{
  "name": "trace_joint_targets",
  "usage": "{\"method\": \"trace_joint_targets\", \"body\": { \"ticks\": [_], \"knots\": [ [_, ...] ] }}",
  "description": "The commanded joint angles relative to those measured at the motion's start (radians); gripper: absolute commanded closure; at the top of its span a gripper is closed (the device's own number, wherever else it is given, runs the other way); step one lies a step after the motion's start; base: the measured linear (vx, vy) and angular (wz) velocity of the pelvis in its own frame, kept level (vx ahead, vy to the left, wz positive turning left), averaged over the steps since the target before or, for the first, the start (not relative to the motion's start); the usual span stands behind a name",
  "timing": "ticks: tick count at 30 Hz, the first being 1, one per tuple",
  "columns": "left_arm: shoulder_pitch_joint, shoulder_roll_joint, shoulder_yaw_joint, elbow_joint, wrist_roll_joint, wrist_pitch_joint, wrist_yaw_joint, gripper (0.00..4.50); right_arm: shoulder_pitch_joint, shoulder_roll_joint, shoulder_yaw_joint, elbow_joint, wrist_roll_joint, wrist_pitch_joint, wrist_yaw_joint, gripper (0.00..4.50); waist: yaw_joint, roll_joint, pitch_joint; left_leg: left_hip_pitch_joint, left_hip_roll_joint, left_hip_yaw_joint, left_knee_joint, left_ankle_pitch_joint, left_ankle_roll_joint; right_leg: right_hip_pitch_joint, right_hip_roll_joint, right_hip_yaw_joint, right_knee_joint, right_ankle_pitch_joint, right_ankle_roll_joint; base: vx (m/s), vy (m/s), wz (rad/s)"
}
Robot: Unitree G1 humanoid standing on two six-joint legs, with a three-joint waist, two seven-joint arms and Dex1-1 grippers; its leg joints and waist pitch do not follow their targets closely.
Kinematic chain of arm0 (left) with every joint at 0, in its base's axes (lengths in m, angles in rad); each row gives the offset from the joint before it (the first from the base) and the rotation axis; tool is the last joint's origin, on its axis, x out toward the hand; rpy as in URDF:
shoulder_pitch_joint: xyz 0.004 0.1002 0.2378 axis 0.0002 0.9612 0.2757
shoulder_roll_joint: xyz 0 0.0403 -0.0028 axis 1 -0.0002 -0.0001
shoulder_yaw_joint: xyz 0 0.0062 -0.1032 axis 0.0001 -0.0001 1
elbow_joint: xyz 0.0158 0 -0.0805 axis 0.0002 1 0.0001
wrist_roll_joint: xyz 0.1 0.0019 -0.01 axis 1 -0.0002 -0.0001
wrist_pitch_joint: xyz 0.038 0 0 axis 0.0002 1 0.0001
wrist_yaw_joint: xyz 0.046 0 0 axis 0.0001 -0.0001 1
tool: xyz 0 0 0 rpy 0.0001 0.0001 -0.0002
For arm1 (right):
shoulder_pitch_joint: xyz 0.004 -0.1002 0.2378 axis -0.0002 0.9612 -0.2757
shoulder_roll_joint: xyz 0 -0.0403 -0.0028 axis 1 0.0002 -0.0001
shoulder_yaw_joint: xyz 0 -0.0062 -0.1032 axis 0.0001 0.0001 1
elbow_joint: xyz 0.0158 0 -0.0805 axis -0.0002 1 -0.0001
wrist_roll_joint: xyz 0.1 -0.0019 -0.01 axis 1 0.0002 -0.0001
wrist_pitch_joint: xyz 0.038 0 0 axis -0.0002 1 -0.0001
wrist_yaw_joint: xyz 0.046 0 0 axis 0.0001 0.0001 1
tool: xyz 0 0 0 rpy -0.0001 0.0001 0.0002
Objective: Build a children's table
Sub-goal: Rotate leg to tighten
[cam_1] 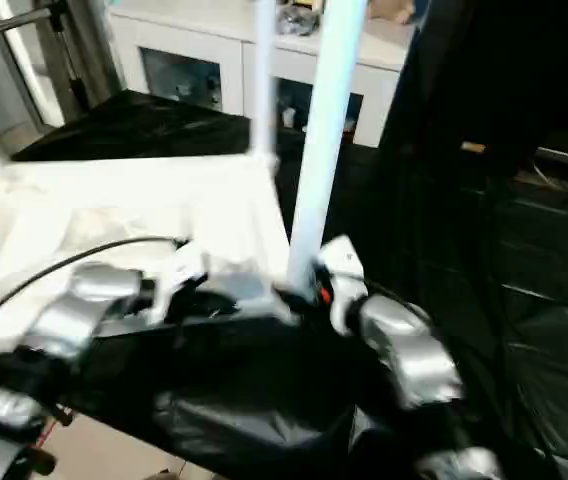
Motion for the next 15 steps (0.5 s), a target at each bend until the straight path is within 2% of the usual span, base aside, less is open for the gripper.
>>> {"method": "trace_joint_targets", "body": {
  "ticks": [1, 2, 4, 6, 8, 9, 10, 13, 15],
  "knots": [
    [-0.063, -0.101, 0.019, -0.001, -0.020, 0.002, 0.147, 4.50, 0.006, 0.086, 0.087, 0.098, -0.056, 0.037, -0.101, 1.84, -0.001, -0.002, -0.044, 0.007, 0.032, -0.012, -0.075, -0.290, -0.033, 0.032, -0.069, 0.041, -0.092, -0.333, -0.136, 0.000, 0.000, 0.00],
    [-0.065, -0.113, 0.019, 0.003, -0.016, -0.001, 0.167, 4.50, -0.002, 0.099, 0.088, 0.111, -0.070, 0.027, -0.135, 1.84, -0.002, 0.001, -0.043, 0.007, 0.033, -0.011, -0.075, -0.286, -0.033, 0.029, -0.068, 0.042, -0.091, -0.322, -0.139, 0.000, 0.000, 0.00],
    [-0.066, -0.137, 0.018, 0.010, -0.017, -0.009, 0.182, 4.50, -0.020, 0.120, 0.088, 0.148, -0.094, -0.019, -0.174, 1.84, -0.002, 0.001, -0.046, 0.003, 0.032, -0.012, -0.074, -0.271, -0.032, 0.034, -0.068, 0.042, -0.087, -0.284, -0.142, 0.000, 0.000, 0.00],
    [-0.064, -0.140, 0.016, 0.007, -0.019, -0.008, 0.175, 4.50, -0.024, 0.123, 0.081, 0.154, -0.079, -0.034, -0.147, 1.84, -0.003, 0.000, -0.046, 0.002, 0.031, -0.010, -0.072, -0.267, -0.021, 0.036, -0.067, 0.042, -0.087, -0.264, -0.142, 0.000, 0.000, 0.00],
    [-0.059, -0.133, 0.012, -0.002, -0.021, -0.006, 0.164, 4.50, -0.024, 0.120, 0.068, 0.137, -0.039, -0.023, -0.097, 1.14, -0.001, 0.001, -0.048, -0.001, 0.031, -0.010, -0.071, -0.244, -0.005, 0.040, -0.066, 0.042, -0.081, -0.214, -0.149, 0.000, 0.000, 0.00],
    [-0.053, -0.123, 0.010, -0.010, -0.023, -0.007, 0.146, 4.50, -0.022, 0.114, 0.059, 0.116, -0.008, -0.015, -0.050, 1.11, -0.002, 0.001, -0.048, -0.001, 0.031, -0.009, -0.070, -0.238, -0.003, 0.039, -0.064, 0.042, -0.080, -0.204, -0.151, 0.000, 0.000, 0.00],
    [-0.053, -0.123, 0.010, -0.010, -0.023, -0.007, 0.146, 4.50, -0.022, 0.114, 0.060, 0.116, -0.008, -0.015, -0.049, 1.11, -0.002, 0.001, -0.048, -0.004, 0.030, -0.009, -0.070, -0.232, 0.002, 0.042, -0.064, 0.041, -0.079, -0.189, -0.154, 0.000, 0.000, 0.00],
    [-0.031, -0.081, -0.002, -0.031, -0.033, -0.025, 0.069, 4.50, -0.002, 0.044, 0.115, 0.052, 0.000, -0.056, 0.094, 0.77, 0.000, 0.004, -0.049, -0.002, 0.032, -0.009, -0.068, -0.229, 0.010, 0.044, -0.064, 0.040, -0.078, -0.175, -0.159, 0.000, 0.000, 0.00],
    [-0.027, -0.073, -0.005, -0.036, -0.035, -0.026, 0.053, 4.50, 0.001, 0.032, 0.122, 0.043, 0.006, -0.060, 0.121, 0.77, 0.000, 0.002, -0.049, -0.004, 0.031, -0.007, -0.066, -0.217, 0.018, 0.044, -0.064, 0.040, -0.076, -0.150, -0.166, 0.000, 0.000, 0.00]
  ]
}}
